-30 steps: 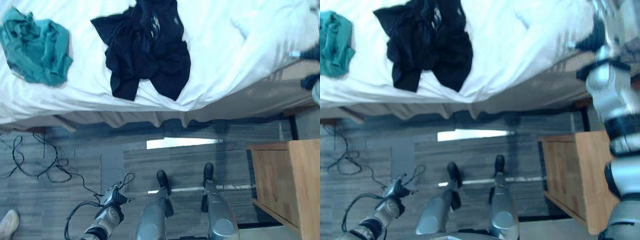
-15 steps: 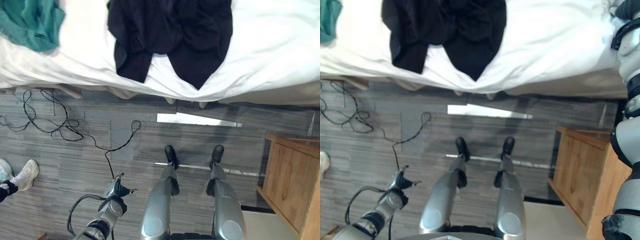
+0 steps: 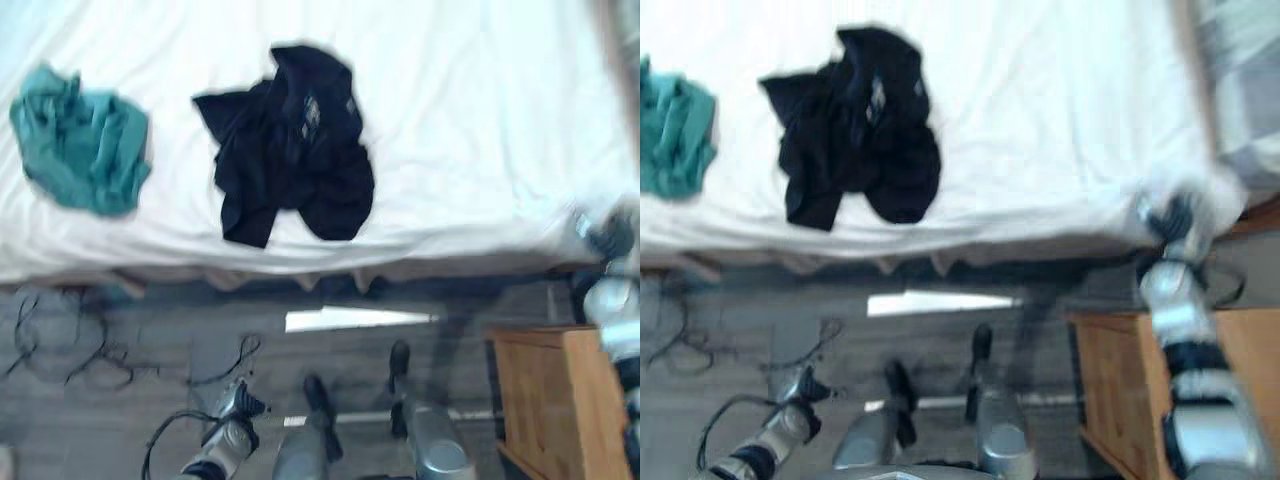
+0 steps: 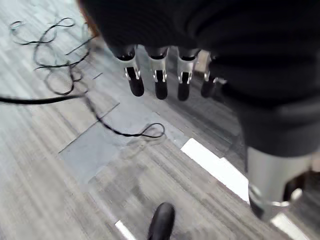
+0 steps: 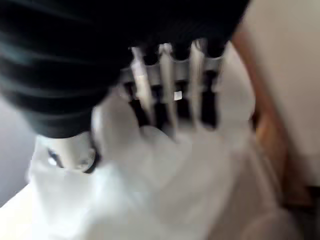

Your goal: Tidy up the quilt and then pick up the clothes from the bed and put them into the laundry hamper.

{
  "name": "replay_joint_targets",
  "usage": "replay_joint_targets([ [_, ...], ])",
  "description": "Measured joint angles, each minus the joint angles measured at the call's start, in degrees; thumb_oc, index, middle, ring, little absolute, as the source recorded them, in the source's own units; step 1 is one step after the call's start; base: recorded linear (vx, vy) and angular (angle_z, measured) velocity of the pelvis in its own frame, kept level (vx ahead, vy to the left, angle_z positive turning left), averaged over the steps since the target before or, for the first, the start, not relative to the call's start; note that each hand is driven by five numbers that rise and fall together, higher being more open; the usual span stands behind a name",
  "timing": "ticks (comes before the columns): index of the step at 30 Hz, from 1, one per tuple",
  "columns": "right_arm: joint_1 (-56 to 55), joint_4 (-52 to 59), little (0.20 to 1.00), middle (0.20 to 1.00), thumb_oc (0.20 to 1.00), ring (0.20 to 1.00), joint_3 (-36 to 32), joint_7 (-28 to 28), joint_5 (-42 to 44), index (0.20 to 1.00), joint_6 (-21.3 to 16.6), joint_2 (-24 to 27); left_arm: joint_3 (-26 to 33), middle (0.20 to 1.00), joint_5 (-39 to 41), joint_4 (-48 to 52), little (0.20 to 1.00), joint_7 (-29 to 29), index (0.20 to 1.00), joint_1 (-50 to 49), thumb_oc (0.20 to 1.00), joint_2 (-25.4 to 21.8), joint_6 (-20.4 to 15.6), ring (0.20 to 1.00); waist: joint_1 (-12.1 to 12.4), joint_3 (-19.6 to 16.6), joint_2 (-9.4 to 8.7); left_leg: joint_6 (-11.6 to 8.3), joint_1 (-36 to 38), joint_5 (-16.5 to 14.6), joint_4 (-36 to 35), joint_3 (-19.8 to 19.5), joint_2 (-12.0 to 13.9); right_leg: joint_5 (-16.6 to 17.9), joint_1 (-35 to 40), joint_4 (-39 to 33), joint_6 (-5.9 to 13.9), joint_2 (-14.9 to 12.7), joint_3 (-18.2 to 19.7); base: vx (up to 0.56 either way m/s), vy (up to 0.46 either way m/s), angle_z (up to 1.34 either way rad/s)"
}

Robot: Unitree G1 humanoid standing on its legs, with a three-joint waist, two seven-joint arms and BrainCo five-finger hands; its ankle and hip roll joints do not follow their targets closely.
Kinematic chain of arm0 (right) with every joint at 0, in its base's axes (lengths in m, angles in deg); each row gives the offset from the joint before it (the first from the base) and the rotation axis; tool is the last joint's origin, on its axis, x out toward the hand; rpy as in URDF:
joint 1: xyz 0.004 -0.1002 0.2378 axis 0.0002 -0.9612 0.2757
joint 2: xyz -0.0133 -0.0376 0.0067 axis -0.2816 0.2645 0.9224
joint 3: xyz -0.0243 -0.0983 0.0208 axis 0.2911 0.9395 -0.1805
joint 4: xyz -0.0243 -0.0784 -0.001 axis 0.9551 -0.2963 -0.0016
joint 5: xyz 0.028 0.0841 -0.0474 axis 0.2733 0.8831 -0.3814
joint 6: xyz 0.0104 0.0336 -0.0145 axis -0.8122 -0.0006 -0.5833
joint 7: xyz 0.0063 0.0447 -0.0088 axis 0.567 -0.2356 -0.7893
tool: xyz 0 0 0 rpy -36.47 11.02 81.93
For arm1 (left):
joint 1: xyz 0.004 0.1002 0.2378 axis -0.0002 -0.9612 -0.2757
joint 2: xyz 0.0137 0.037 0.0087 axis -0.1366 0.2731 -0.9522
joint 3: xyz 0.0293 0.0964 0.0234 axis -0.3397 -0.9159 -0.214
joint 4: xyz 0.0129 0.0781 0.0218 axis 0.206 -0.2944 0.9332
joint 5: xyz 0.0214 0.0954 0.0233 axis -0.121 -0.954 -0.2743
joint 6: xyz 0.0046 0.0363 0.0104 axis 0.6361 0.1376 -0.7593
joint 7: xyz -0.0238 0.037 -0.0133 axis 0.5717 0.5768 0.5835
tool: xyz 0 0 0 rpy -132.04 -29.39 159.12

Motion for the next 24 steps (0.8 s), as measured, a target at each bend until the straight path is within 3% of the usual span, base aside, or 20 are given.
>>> replay_joint_targets([
  [4,-11.6,-10.8,1.000,1.000,1.000,1.000,-0.1,0.9,9.2,1.000,1.0,-9.5,1.5,1.000,-1.5,-1.8,1.000,0.7,1.000,-2.0,1.000,2.0,1.3,1.000,-3.1,-5.4,-0.09,-0.08,3.9,-3.1,-0.3,2.5,1.0,-1.0,2.7,-0.1,0.77,1.0,2.5,0.09,0.040,-0.42],
  [6,-12.6,-15.6,1.000,1.000,1.000,1.000,-0.1,0.8,13.9,1.000,0.3,-10.3,1.7,1.000,-1.5,-1.6,1.000,0.8,1.000,-1.9,1.000,2.3,1.3,1.000,-4.6,-6.3,0.09,0.72,4.2,-3.6,-0.4,3.2,0.8,-0.9,2.3,-0.1,0.89,0.5,2.5,0.07,0.032,-0.17],
  [9,-13.2,-19.8,1.000,1.000,1.000,1.000,-1.7,0.9,20.6,1.000,1.1,-10.6,1.6,1.000,-1.4,-1.8,1.000,1.0,1.000,-4.4,1.000,2.8,1.7,1.000,-4.4,-9.7,0.40,0.95,4.6,-3.6,-0.4,3.5,1.0,-0.9,2.5,-0.1,0.85,0.9,2.5,0.04,0.037,-0.08],
  [10,-13.0,-19.1,0.376,0.376,0.376,0.376,-2.0,1.6,22.2,0.376,0.6,-9.5,1.6,1.000,-1.3,-1.8,1.000,1.0,1.000,-5.4,1.000,3.1,1.8,1.000,-4.2,-10.8,0.73,1.03,4.5,-3.5,-0.4,3.6,1.1,-0.9,2.4,-0.4,0.86,0.9,2.5,0.00,0.046,-0.02],
  [11,-13.0,-19.1,0.200,0.200,0.200,0.200,-2.0,1.6,22.2,0.200,0.6,-9.5,1.6,1.000,-1.3,-1.8,1.000,1.0,1.000,-5.4,1.000,3.1,1.8,1.000,-4.2,-10.8,0.73,1.03,4.5,-3.5,-0.4,3.6,1.1,-0.9,2.4,-0.4,0.86,0.9,2.5,-0.02,0.036,0.02],
  [14,-11.7,-6.9,0.200,0.200,0.200,0.200,-1.8,3.0,20.9,0.200,-0.4,-4.1,1.6,1.000,-1.3,-2.2,1.000,0.9,1.000,-8.1,1.000,3.8,1.7,1.000,-3.9,-11.6,1.25,1.26,4.1,-3.3,-0.1,3.3,0.9,-0.4,2.3,-0.4,1.46,0.7,2.5,-0.09,0.012,0.03],
  [17,-6.6,-3.1,0.200,0.200,0.200,0.200,-0.8,3.6,17.1,0.200,-0.9,1.7,1.7,1.000,-1.2,-2.3,1.000,0.9,1.000,-8.8,1.000,3.6,1.6,1.000,-3.1,-11.6,1.13,1.55,2.3,-2.7,0.0,2.8,0.5,0.0,0.7,-0.3,1.65,0.3,2.4,-0.17,-0.001,0.08],
  [18,1.7,-2.9,0.200,0.200,0.200,0.200,3.1,4.4,14.4,0.200,-0.8,9.0,0.9,1.000,-1.1,-2.3,1.000,0.9,1.000,-8.4,1.000,3.3,1.5,1.000,-2.1,-11.0,1.09,1.28,-0.8,-2.1,1.5,2.4,-0.1,0.8,-1.8,-0.1,2.05,-0.5,2.4,-0.20,0.004,0.11],
  [20,13.0,-2.1,0.200,0.200,0.200,0.200,5.7,4.9,12.4,0.200,-1.5,13.2,0.4,1.000,-0.7,-2.8,1.000,0.8,1.000,-7.2,1.000,2.9,1.2,1.000,-0.7,-8.5,0.97,1.47,-3.4,-1.8,2.9,2.0,-0.5,1.9,-3.4,-0.1,1.66,-1.3,2.0,-0.19,0.006,0.12],
  [23,29.6,-3.8,0.200,0.200,0.200,0.200,12.5,4.6,11.4,0.200,-2.4,17.1,-1.3,1.000,-0.6,-3.0,1.000,0.8,1.000,-4.2,1.000,2.4,0.6,1.000,-0.7,-4.1,1.81,1.77,-6.5,-1.4,4.6,0.9,-1.0,2.7,-5.6,-0.1,2.43,-1.9,1.5,-0.11,-0.019,0.26],
  [24,38.5,-7.5,0.200,0.200,0.200,0.200,15.8,4.3,11.5,0.200,-3.6,20.1,-1.9,1.000,1.2,-2.1,1.000,0.5,1.000,-1.9,1.000,1.9,-0.2,1.000,2.4,-1.4,3.38,2.11,-8.6,-0.5,4.6,-0.3,-1.2,3.1,-6.9,-0.1,2.27,-2.5,0.6,-0.10,-0.026,0.46],
])
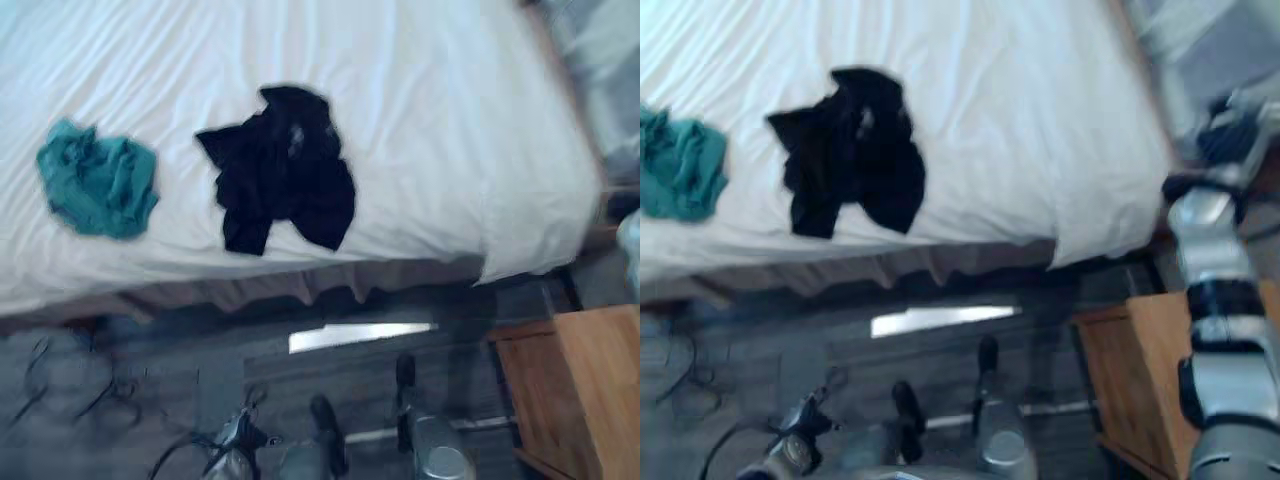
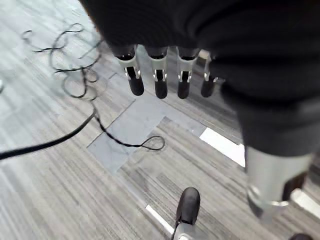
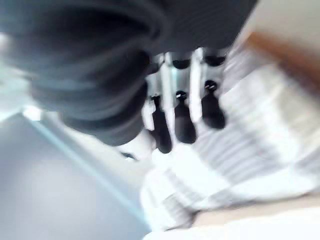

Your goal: Tidy up the quilt and then pick up the clothes from the bed and put them into the laundry hamper.

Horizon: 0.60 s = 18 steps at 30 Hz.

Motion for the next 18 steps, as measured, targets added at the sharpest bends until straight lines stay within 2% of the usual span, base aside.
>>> replay_joint_targets([
  [2,7.1,-6.7,0.200,0.200,0.200,0.200,2.8,-0.2,0.4,0.200,0.0,0.6,-1.2,1.000,1.2,1.1,1.000,-0.3,1.000,1.2,1.000,-0.7,-0.6,1.000,1.9,1.7,1.14,0.26,-2.7,0.6,-0.3,-1.0,-0.2,0.1,-2.2,0.0,0.11,-0.1,-0.3,-0.09,0.004,0.39],
  [4,8.0,-9.0,0.200,0.200,0.200,0.200,2.7,-0.3,1.7,0.200,0.0,-0.9,-1.3,1.000,2.7,1.2,1.000,-0.3,1.000,1.4,1.000,-0.6,-0.8,1.000,2.8,2.7,1.53,0.06,-3.9,2.2,-1.5,-1.8,-0.7,0.5,-3.6,0.0,-0.27,-0.1,-0.8,-0.12,0.034,0.25],
  [5,7.6,-12.1,0.200,0.200,0.200,0.200,2.9,-0.5,2.6,0.200,0.0,-3.5,-1.6,1.000,3.0,2.0,1.000,-0.4,1.000,1.1,1.000,-0.7,-0.8,1.000,2.9,4.0,1.68,0.19,-4.5,2.6,-1.8,-2.0,-0.8,0.6,-4.2,0.1,-0.43,-0.3,-1.1,-0.10,0.036,0.10],
  [8,7.3,-20.4,0.200,0.200,0.200,0.200,3.6,-1.6,4.6,0.200,0.5,-8.7,-2.1,1.000,4.9,4.1,1.000,-0.5,1.000,2.8,1.000,0.0,-1.2,1.000,2.6,7.9,2.45,0.19,-5.7,2.6,-1.8,-1.9,-1.3,1.1,-6.0,1.4,-1.16,-0.9,-1.0,-0.10,0.045,0.02],
  [9,6.7,-20.1,0.200,0.200,0.200,0.200,1.1,-0.1,5.1,0.200,-2.1,-10.0,-1.9,1.000,4.9,4.5,1.000,-0.7,1.000,3.8,1.000,0.0,-1.2,1.000,2.2,9.3,2.63,0.19,-5.5,2.5,-1.8,-1.7,-1.6,1.2,-6.0,1.5,-1.29,-1.2,-0.9,-0.04,0.030,0.00],
  [11,5.1,-19.4,0.200,0.200,0.200,0.200,-1.6,-0.3,5.1,0.200,-3.3,-12.2,-1.2,1.000,4.9,4.4,1.000,-1.3,1.000,4.6,1.000,0.0,-1.0,1.000,1.1,9.7,2.06,0.20,-5.0,2.5,-1.7,-1.7,-1.9,1.2,-5.5,1.9,-1.29,-1.6,-0.9,-0.03,0.034,0.03],
  [15,-8.4,-16.3,0.200,0.200,0.200,0.200,-8.4,-2.4,7.3,0.200,-4.1,-19.2,-0.2,1.000,4.9,4.4,1.000,-2.7,1.000,6.0,1.000,-0.3,-0.9,1.000,1.0,9.0,-0.64,0.09,0.6,2.4,-2.0,-1.5,-1.7,0.4,-0.3,2.6,-1.47,-1.4,-1.0,0.04,0.074,0.05],
  [16,-18.4,-16.6,0.200,0.200,0.200,0.200,-11.8,-4.2,7.6,0.200,-3.6,-23.9,2.3,1.000,4.9,4.2,1.000,-2.9,1.000,6.1,1.000,-0.3,-0.5,1.000,1.0,8.4,-1.71,-0.11,3.1,2.2,-3.2,-1.5,-1.6,-0.6,2.2,2.2,-1.25,-1.5,-1.1,0.11,0.077,0.12],
  [18,-28.1,-20.6,0.200,0.200,0.200,0.200,-12.9,-5.9,8.6,0.200,-0.3,-29.5,4.3,1.000,4.9,2.9,1.000,-3.1,1.000,5.9,1.000,-0.3,0.1,1.000,1.0,8.1,-1.85,-0.24,6.0,1.9,-4.5,-1.5,-1.2,-0.6,4.6,2.0,-1.21,-1.0,-1.3,0.11,0.092,-0.04],
])
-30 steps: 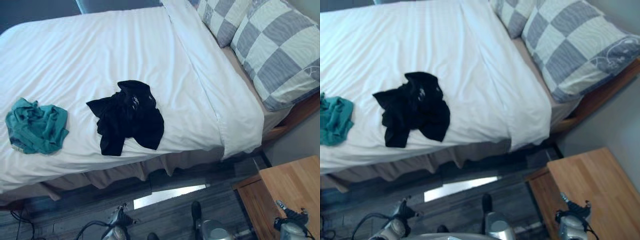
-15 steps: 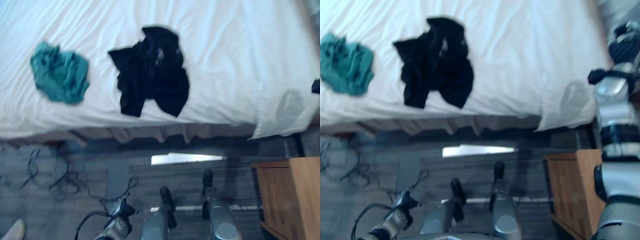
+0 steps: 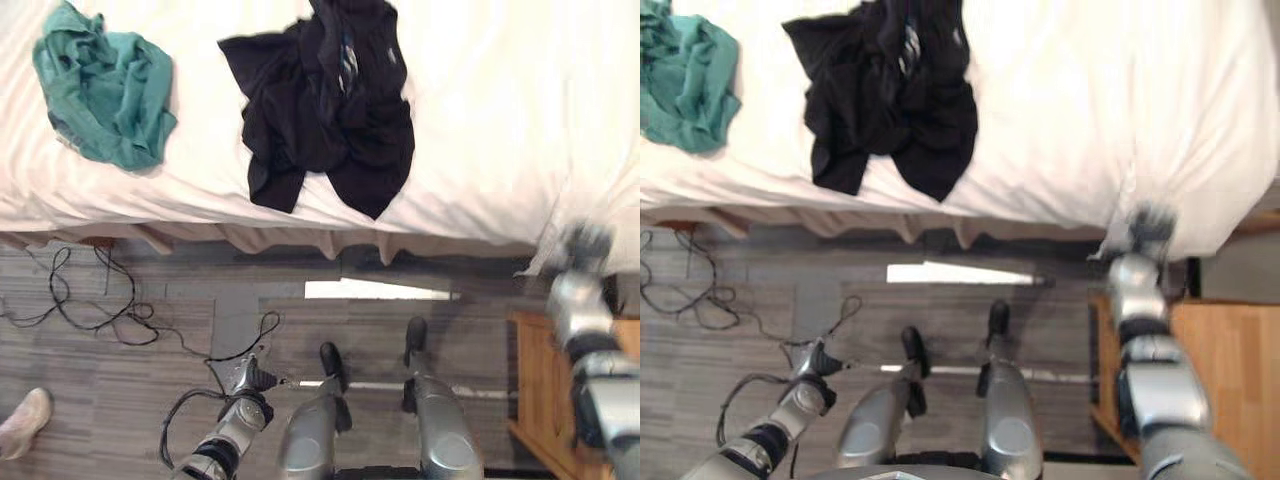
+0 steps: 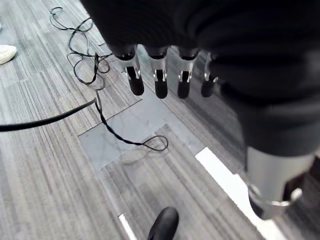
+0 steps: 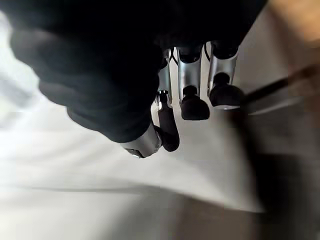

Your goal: Tidy up the quilt and then pick up the clothes from the bed and put them into the laundry hamper.

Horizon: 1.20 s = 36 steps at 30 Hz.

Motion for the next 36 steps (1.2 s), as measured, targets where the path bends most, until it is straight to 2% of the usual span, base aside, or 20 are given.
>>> replay_joint_targets([
  [2,-11.7,-7.9,0.200,0.200,0.200,0.200,1.8,-2.6,0.1,0.200,3.7,-5.9,0.0,1.000,-0.2,-2.8,1.000,-0.2,1.000,-1.0,1.000,-0.2,1.0,1.000,-1.9,-1.9,-0.62,0.32,1.7,-2.0,-0.1,0.8,-0.5,-1.2,1.6,-0.7,1.10,-0.2,0.5,0.12,0.121,-0.25],
  [3,-14.6,-9.9,0.256,0.256,0.256,0.256,1.9,-3.3,0.1,0.256,5.5,-7.2,0.9,1.000,-0.5,-3.3,1.000,-0.2,1.000,-2.0,1.000,-0.1,1.2,1.000,-3.6,-2.1,-0.86,0.63,2.7,-2.3,-0.2,1.1,-0.6,-1.1,2.3,-0.8,1.15,-0.4,0.8,0.08,0.097,-0.26],
  [4,-19.9,-10.8,1.000,1.000,1.000,1.000,2.4,-4.2,-0.3,1.000,6.1,-8.1,1.0,1.000,-0.9,-4.2,1.000,0.0,1.000,-2.8,1.000,0.1,1.4,1.000,-5.7,-3.1,-1.33,0.95,3.7,-3.2,-0.5,1.4,-1.1,-0.8,3.7,-1.6,1.66,-0.7,1.6,0.01,0.115,-0.22],
  [9,-25.6,-13.1,1.000,1.000,1.000,1.000,7.1,-7.7,-1.9,1.000,7.6,-9.2,1.4,1.000,-1.1,-4.7,1.000,0.9,1.000,-3.2,1.000,0.6,1.6,1.000,-8.0,-8.9,-3.60,3.10,3.5,-3.5,-0.5,3.3,-1.1,-0.5,-0.1,3.8,3.10,-1.0,3.8,-0.05,0.067,-0.20],
  [10,-24.9,-13.2,1.000,1.000,1.000,1.000,8.3,-7.8,-2.5,1.000,7.6,-9.5,1.3,1.000,-1.1,-4.5,1.000,1.2,1.000,-2.7,1.000,0.8,1.6,1.000,-7.6,-9.0,-3.64,3.60,3.7,-3.2,-0.5,3.1,-0.7,-2.1,-1.1,6.5,4.46,-0.6,4.7,0.04,-0.037,0.03],
  [12,-23.2,-11.2,1.000,1.000,1.000,1.000,12.1,-8.3,-5.0,1.000,7.8,-10.3,1.0,1.000,-1.2,-3.5,1.000,1.5,1.000,-3.5,1.000,0.6,1.4,1.000,-6.1,-9.6,-3.15,3.32,3.8,-3.2,-0.4,3.4,0.6,-6.4,-2.3,12.3,2.78,0.5,4.8,-0.04,-0.068,-0.02],
  [14,-21.1,-6.7,1.000,1.000,1.000,1.000,18.6,-9.2,-9.9,1.000,7.2,-10.0,1.0,1.000,-1.2,-2.5,1.000,1.9,1.000,-5.4,1.000,0.3,1.1,1.000,-3.5,-11.9,-3.26,0.13,1.2,-3.1,3.8,2.9,1.7,-12.0,-2.0,15.0,0.60,1.6,4.4,-0.20,-0.009,0.04],
  [15,-18.0,-5.6,1.000,1.000,1.000,1.000,20.1,-10.0,-12.8,1.000,6.2,-9.0,0.9,1.000,-1.1,-3.5,1.000,2.0,1.000,-4.7,1.000,0.9,1.0,1.000,-2.2,-12.1,-2.79,-0.77,-2.3,-3.7,8.5,1.7,2.4,-12.1,-0.7,11.2,0.58,2.2,3.0,-0.20,0.048,0.52],
  [17,-12.1,-5.7,1.000,1.000,1.000,1.000,24.0,-10.2,-17.5,1.000,6.4,-6.1,1.2,1.000,-1.0,-5.7,1.000,2.7,1.000,-2.4,1.000,1.7,0.8,1.000,-1.0,-11.5,-3.44,-5.32,-9.8,-0.9,17.9,-2.3,2.2,-7.6,0.9,5.8,-1.54,-0.5,1.5,-0.08,0.187,0.58],
  [18,-10.6,-5.2,1.000,1.000,1.000,1.000,23.8,-10.2,-18.4,1.000,6.2,-5.2,1.5,1.000,-1.1,-5.8,1.000,2.7,1.000,-2.8,1.000,1.8,0.8,1.000,-0.6,-11.5,-3.27,-5.60,-9.8,-1.2,17.7,-2.3,2.6,-6.2,2.2,3.9,-1.28,-1.2,1.0,0.07,0.480,0.39],
  [20,-8.6,-3.8,1.000,1.000,1.000,1.000,23.0,-10.4,-20.0,1.000,5.9,-4.6,1.6,1.000,-1.2,-7.3,1.000,2.8,1.000,-5.0,1.000,1.8,0.8,1.000,-1.3,-11.3,-3.12,-6.20,-6.4,-1.3,13.0,-1.7,6.0,-5.7,6.4,0.1,-1.19,-0.9,-0.3,0.10,0.380,0.18],
  [21,-8.2,-2.9,1.000,1.000,1.000,1.000,24.7,-10.7,-22.5,1.000,6.0,-3.9,1.6,1.000,-1.2,-8.3,1.000,2.8,1.000,-5.7,1.000,1.9,1.2,1.000,-1.2,-11.5,-2.76,-6.29,-3.7,-1.1,8.7,-1.8,9.5,-5.9,8.1,-2.0,-1.01,0.0,0.3,0.05,0.295,-0.07],
  [24,-8.2,-3.1,1.000,1.000,1.000,1.000,25.0,-11.7,-26.0,1.000,5.4,-3.6,1.0,1.000,-1.4,-8.1,1.000,2.8,1.000,-5.7,1.000,2.2,1.0,1.000,-1.4,-11.7,-2.11,-7.39,-2.7,-0.2,4.4,-3.2,13.7,-5.7,7.3,-2.1,-0.64,0.2,0.7,0.09,0.395,0.01],
  [27,-13.3,-5.3,1.000,1.000,1.000,1.000,23.8,-13.8,-29.7,1.000,5.9,-3.1,1.5,1.000,-3.1,-8.0,1.000,2.8,1.000,-4.4,1.000,3.0,0.2,1.000,-1.8,-12.3,-1.29,-8.93,-2.5,1.8,2.7,-1.8,18.7,-5.2,9.0,-1.9,1.87,-0.8,-1.8,0.23,0.718,0.37],
  [30,-18.7,-7.8,1.000,1.000,1.000,1.000,21.9,-14.3,-30.2,1.000,6.7,-1.3,1.0,1.000,-3.4,-7.4,1.000,3.0,1.000,-3.6,1.000,3.8,-0.1,1.000,-1.3,-13.3,-2.43,-8.24,-3.7,0.6,3.9,-2.5,13.3,-5.2,10.0,-0.6,6.25,-5.8,-4.4,0.14,0.456,0.36],
  [31,-20.7,-8.9,1.000,1.000,1.000,1.000,21.6,-14.6,-30.6,1.000,7.3,-2.7,2.0,1.000,-3.4,-7.3,1.000,2.8,1.000,-3.1,1.000,2.3,0.3,1.000,-1.0,-13.8,-5.78,-6.65,-3.8,1.4,4.8,-2.2,8.9,-5.1,7.0,5.1,6.71,-10.4,-2.6,0.13,0.408,0.24],
  [32,-21.7,-8.8,1.000,1.000,1.000,1.000,21.6,-14.7,-30.5,1.000,7.2,-4.7,2.2,1.000,-3.4,-8.1,1.000,2.9,1.000,-3.6,1.000,0.5,0.6,1.000,-1.3,-13.8,-7.84,-5.37,-3.4,1.1,5.0,-2.0,6.7,-4.3,5.9,8.5,6.06,-12.7,-2.7,0.17,0.363,0.14],
  [34,-24.8,-7.1,1.000,1.000,1.000,1.000,19.9,-14.7,-29.9,1.000,7.5,-10.0,2.7,1.000,-3.4,-7.6,1.000,3.0,1.000,-4.3,1.000,-2.4,1.5,1.000,-1.0,-13.5,-9.38,-1.78,-2.6,-1.2,6.4,-2.3,5.5,-1.3,0.9,20.0,5.34,-15.0,-2.9,0.21,0.340,0.10],
  [35,-25.7,-7.1,1.000,1.000,1.000,1.000,20.0,-14.9,-28.6,1.000,7.5,-11.3,2.4,1.000,-3.4,-8.3,1.000,3.0,1.000,-4.4,1.000,-3.0,1.8,1.000,-1.3,-13.3,-8.82,-1.18,-0.8,-0.9,4.1,-2.5,5.6,-5.5,-1.0,24.9,5.27,-12.2,-1.6,0.30,0.361,-0.07],
  [36,-25.6,-6.9,1.000,1.000,1.000,1.000,20.7,-14.9,-27.5,1.000,7.2,-12.8,1.4,1.000,-3.6,-10.1,1.000,3.2,1.000,-4.5,1.000,-3.8,2.5,1.000,-1.3,-13.4,-6.17,-1.00,0.9,0.3,1.3,-2.1,7.9,-9.8,-3.3,27.8,5.82,-3.7,-0.1,0.16,0.133,-0.07],
])
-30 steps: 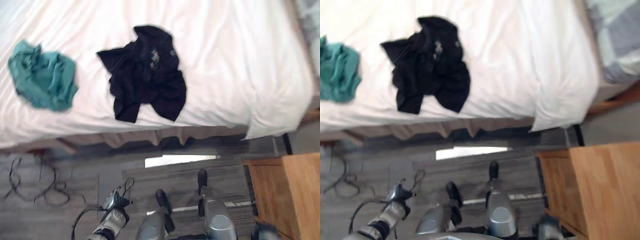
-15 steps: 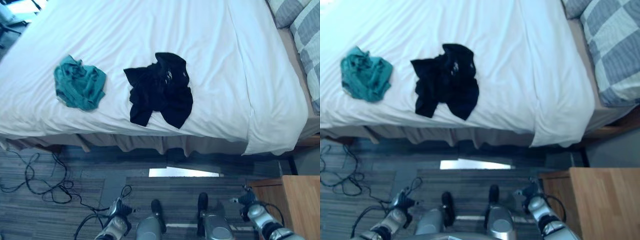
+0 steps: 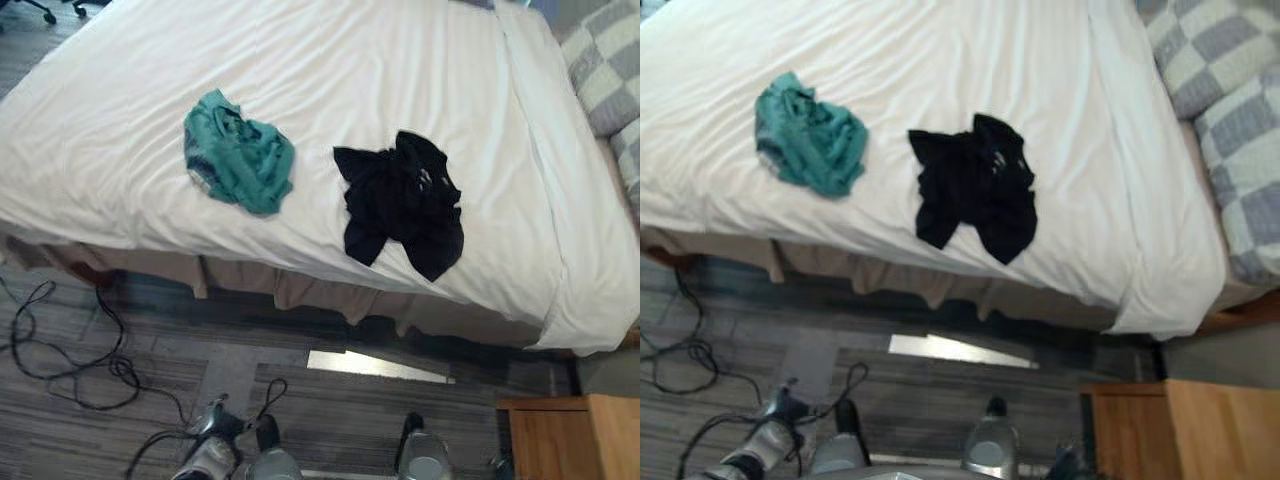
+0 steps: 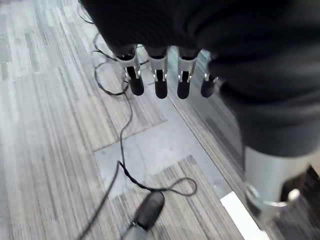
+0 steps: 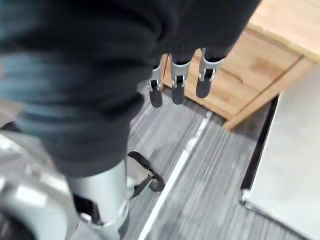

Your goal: Tidy up the quilt and then pick up the clothes from the bed and put them into the laundry hamper.

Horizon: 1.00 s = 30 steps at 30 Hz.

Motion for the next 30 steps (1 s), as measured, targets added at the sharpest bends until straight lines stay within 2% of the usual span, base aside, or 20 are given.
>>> replay_joint_targets([
  [1,-0.1,0.8,1.000,1.000,1.000,1.000,0.8,0.0,0.6,1.000,-0.2,0.0,0.0,1.000,-0.4,-0.1,1.000,0.4,1.000,0.1,1.000,-0.2,0.5,1.000,-0.3,0.0,0.20,-0.42,0.4,-0.3,-0.9,0.2,-0.3,-1.4,-0.9,-0.5,0.42,3.0,-1.0,0.27,0.191,-0.06],
  [2,0.2,1.0,1.000,1.000,1.000,1.000,1.5,0.1,1.0,1.000,-0.3,0.0,-0.2,1.000,-1.2,-0.2,1.000,0.6,1.000,0.2,1.000,-0.8,0.4,1.000,-0.3,-0.1,-0.16,-0.81,0.6,-0.1,-1.4,0.3,-0.8,-2.7,-1.7,-1.8,0.59,4.2,-1.1,0.21,0.101,0.23],
  [3,0.8,1.6,1.000,1.000,1.000,1.000,1.6,0.1,1.5,1.000,-0.5,1.1,-1.2,1.000,-2.2,-0.6,1.000,1.2,1.000,1.5,1.000,0.1,0.4,1.000,-0.9,-0.1,-1.48,-0.06,0.9,-1.4,-1.7,0.6,-5.2,-3.7,-2.6,-6.7,-1.25,5.2,-4.5,0.29,0.141,0.24],
  [6,3.7,2.0,1.000,1.000,1.000,1.000,2.2,0.1,1.4,1.000,-0.7,1.9,-1.0,1.000,-3.8,-1.1,1.000,1.9,1.000,1.0,1.000,0.8,0.4,1.000,-1.6,-0.1,-1.10,0.62,2.5,-3.4,-1.7,0.5,-8.5,-3.6,-2.6,-14.3,-1.86,6.9,-8.1,0.20,0.098,0.14],
  [7,5.1,2.0,1.000,1.000,1.000,1.000,3.4,0.1,1.4,1.000,-0.8,2.1,-0.1,1.000,-4.3,-1.2,1.000,2.2,1.000,0.1,1.000,0.9,0.4,1.000,-1.6,-0.2,-1.15,0.13,3.6,-4.4,0.0,0.5,-9.9,-3.6,-1.3,-16.1,-4.90,8.1,-5.6,0.17,0.066,0.27],
  [8,5.8,1.6,1.000,1.000,1.000,1.000,4.1,0.0,1.3,1.000,-0.7,1.9,0.1,1.000,-4.5,-1.1,1.000,2.2,1.000,-0.4,1.000,1.0,0.2,1.000,-1.6,-0.2,-1.23,-1.26,3.2,-5.8,3.6,0.3,-10.1,-3.8,-0.3,-16.1,-7.13,8.6,-3.1,0.10,0.043,0.52],
  [10,5.8,1.1,1.000,1.000,1.000,1.000,4.3,0.0,1.3,1.000,-0.8,1.9,0.1,1.000,-4.3,-0.6,1.000,2.1,1.000,-0.9,1.000,1.7,-0.1,1.000,-0.6,-0.6,-3.11,-3.39,-4.0,-7.5,24.7,0.1,-10.0,0.2,4.3,-19.5,-12.71,6.4,-0.7,0.07,0.096,0.38],
  [11,7.1,0.9,1.000,1.000,1.000,1.000,4.3,0.2,1.3,1.000,-0.7,2.9,0.1,1.000,-4.2,0.6,1.000,2.0,1.000,-1.4,1.000,3.2,-0.1,1.000,0.8,-0.5,-1.93,-6.38,-10.5,-5.9,37.9,-1.4,-7.9,0.3,6.2,-21.1,-13.21,6.9,0.2,0.21,0.447,-0.10],
  [12,10.9,-1.4,1.000,1.000,1.000,1.000,4.6,0.8,1.3,1.000,-0.6,4.4,-1.4,1.000,-3.6,1.6,1.000,1.8,1.000,-1.6,1.000,5.1,0.4,1.000,0.7,0.1,-0.19,-7.38,-17.6,-6.2,44.5,-3.8,-5.4,2.2,8.3,-25.2,-11.62,7.9,0.7,0.21,0.435,-0.26],
  [13,11.9,-1.7,1.000,1.000,1.000,1.000,4.5,0.9,1.3,1.000,-0.4,4.5,-1.6,1.000,-3.6,1.6,1.000,1.2,1.000,-1.4,1.000,5.2,0.6,1.000,0.4,0.1,-0.08,-7.06,-17.6,-6.3,41.3,-3.1,-4.7,3.0,8.7,-26.6,-12.25,8.1,0.7,0.29,0.647,-0.56],
  [14,12.8,0.1,1.000,1.000,1.000,1.000,3.4,1.0,1.3,1.000,-0.3,4.5,-3.1,1.000,-3.3,4.0,1.000,0.9,1.000,-2.4,1.000,4.2,0.9,1.000,0.0,0.0,0.30,-3.97,-14.5,-7.5,28.0,-1.7,-3.0,4.0,9.9,-28.1,-12.17,9.0,3.3,0.15,0.329,-0.67],
  [15,13.2,0.4,1.000,1.000,1.000,1.000,3.9,1.2,1.4,1.000,-0.5,4.7,-3.1,1.000,-3.3,3.9,1.000,0.8,1.000,-2.3,1.000,4.2,0.6,1.000,-0.2,0.2,0.11,-4.41,-13.0,-6.8,23.2,-1.7,-2.5,4.0,10.2,-28.1,-12.19,9.6,4.0,0.30,0.560,-1.10],
  [16,13.2,1.5,1.000,1.000,1.000,1.000,2.0,1.2,1.3,1.000,-0.8,5.4,-3.8,1.000,-3.3,5.0,1.000,0.7,1.000,-2.5,1.000,4.0,0.3,1.000,-0.2,0.4,1.38,-3.61,-9.1,-5.7,10.5,-3.6,-2.2,2.9,11.7,-29.2,-11.04,10.5,6.2,0.14,0.232,-0.83],
  [17,13.2,1.2,1.000,1.000,1.000,1.000,1.1,1.3,1.4,1.000,-0.5,5.5,-3.8,1.000,-3.3,5.0,1.000,0.7,1.000,-2.0,1.000,4.3,0.1,1.000,-0.4,0.3,1.94,-3.47,-7.1,-4.5,4.6,-3.6,-2.4,2.9,12.1,-29.8,-10.96,10.9,6.7,0.14,0.232,-0.65],
  [20,11.4,1.7,1.000,1.000,1.000,1.000,1.9,1.2,1.2,1.000,0.1,8.1,-5.0,1.000,-3.3,7.0,1.000,1.2,1.000,2.2,1.000,5.1,-1.3,1.000,-3.2,1.0,3.03,-2.15,-5.1,-1.2,2.3,-6.1,-3.1,2.9,14.2,-29.5,-9.98,11.8,7.3,0.05,0.286,-0.26],
  [21,11.2,1.7,1.000,1.000,1.000,1.000,2.3,1.2,0.6,1.000,0.1,8.1,-5.0,1.000,-3.4,7.2,1.000,1.4,1.000,3.2,1.000,5.7,-1.7,1.000,-3.7,1.0,3.85,-0.86,-3.2,0.4,1.4,-6.0,-3.3,2.0,14.9,-28.4,-8.74,12.0,7.5,0.02,0.214,-0.40],
  [22,10.7,1.7,1.000,1.000,1.000,1.000,3.0,1.4,0.2,1.000,0.3,7.8,-5.1,1.000,-3.4,7.1,1.000,1.6,1.000,4.8,1.000,5.6,-1.8,1.000,-3.6,1.0,2.77,-2.87,-1.5,2.3,0.1,-5.3,-4.1,1.0,14.6,-26.9,-7.72,11.0,8.5,0.05,0.231,-0.58],
  [24,9.2,1.4,1.000,1.000,1.000,1.000,3.6,1.5,0.0,1.000,0.5,4.0,-4.3,1.000,-3.4,5.6,1.000,1.8,1.000,8.9,1.000,5.3,-2.0,1.000,-3.6,0.7,0.89,0.35,-0.2,0.9,-1.4,-2.8,-8.4,-0.7,12.8,-24.7,-4.70,6.1,8.1,0.08,0.200,-0.46],
  [27,7.5,-1.5,1.000,1.000,1.000,1.000,-1.3,0.9,0.5,1.000,0.4,2.3,0.9,1.000,-3.1,1.9,1.000,1.5,1.000,7.5,1.000,5.2,-1.6,1.000,-3.4,0.9,1.31,1.71,0.7,0.0,-1.4,-2.5,-9.7,-0.2,13.0,-26.0,-3.33,3.3,6.7,0.08,0.044,-0.04],
  [30,4.8,-4.7,1.000,1.000,1.000,1.000,-10.9,2.4,6.1,1.000,1.5,3.5,11.0,1.000,2.0,-2.3,1.000,-0.7,1.000,-0.1,1.000,1.7,0.3,1.000,-3.2,0.5,1.10,1.47,2.6,-1.1,-1.4,-1.8,-9.9,2.5,12.8,-29.6,0.75,-0.9,6.6,0.07,-0.022,-0.01],
])
